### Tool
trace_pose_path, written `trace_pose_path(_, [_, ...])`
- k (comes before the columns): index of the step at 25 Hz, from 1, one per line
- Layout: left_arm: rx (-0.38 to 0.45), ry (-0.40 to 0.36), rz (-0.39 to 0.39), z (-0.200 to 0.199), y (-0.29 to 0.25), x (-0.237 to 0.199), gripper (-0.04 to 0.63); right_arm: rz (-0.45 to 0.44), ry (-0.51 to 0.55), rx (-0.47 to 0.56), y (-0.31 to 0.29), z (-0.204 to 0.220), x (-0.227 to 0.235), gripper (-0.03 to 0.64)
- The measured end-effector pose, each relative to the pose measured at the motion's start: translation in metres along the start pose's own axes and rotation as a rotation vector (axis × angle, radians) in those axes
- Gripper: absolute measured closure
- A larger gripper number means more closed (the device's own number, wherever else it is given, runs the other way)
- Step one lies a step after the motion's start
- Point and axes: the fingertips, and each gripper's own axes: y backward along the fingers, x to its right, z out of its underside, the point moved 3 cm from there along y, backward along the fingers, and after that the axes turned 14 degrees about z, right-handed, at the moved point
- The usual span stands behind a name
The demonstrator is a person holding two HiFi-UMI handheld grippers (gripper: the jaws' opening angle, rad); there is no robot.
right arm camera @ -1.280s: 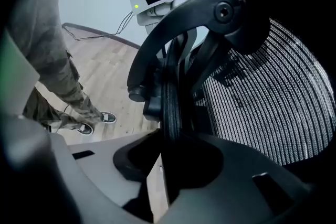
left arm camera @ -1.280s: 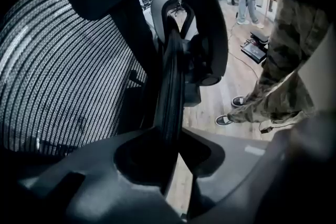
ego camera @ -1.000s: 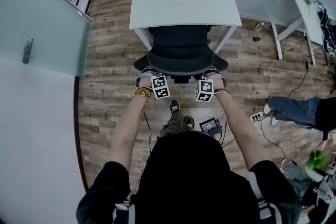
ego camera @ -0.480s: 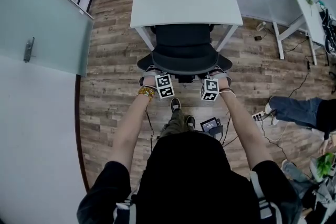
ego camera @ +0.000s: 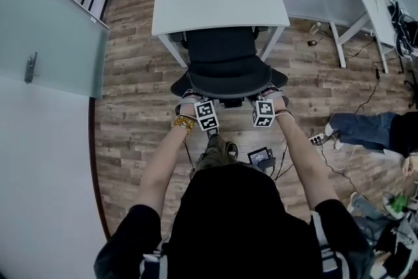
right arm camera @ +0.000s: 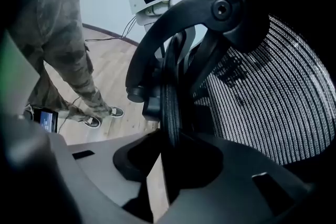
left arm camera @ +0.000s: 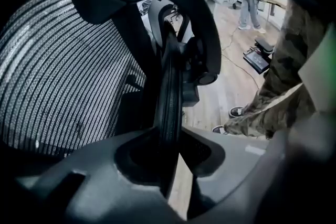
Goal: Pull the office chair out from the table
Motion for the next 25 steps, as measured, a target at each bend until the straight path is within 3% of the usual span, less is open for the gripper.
trace_pose_path(25, [-0.007, 0.013, 0.000, 0.003, 0.003, 0.025, 0.480, -0.011, -0.030, -0.041, 0.016, -0.012, -0.023, 0.531])
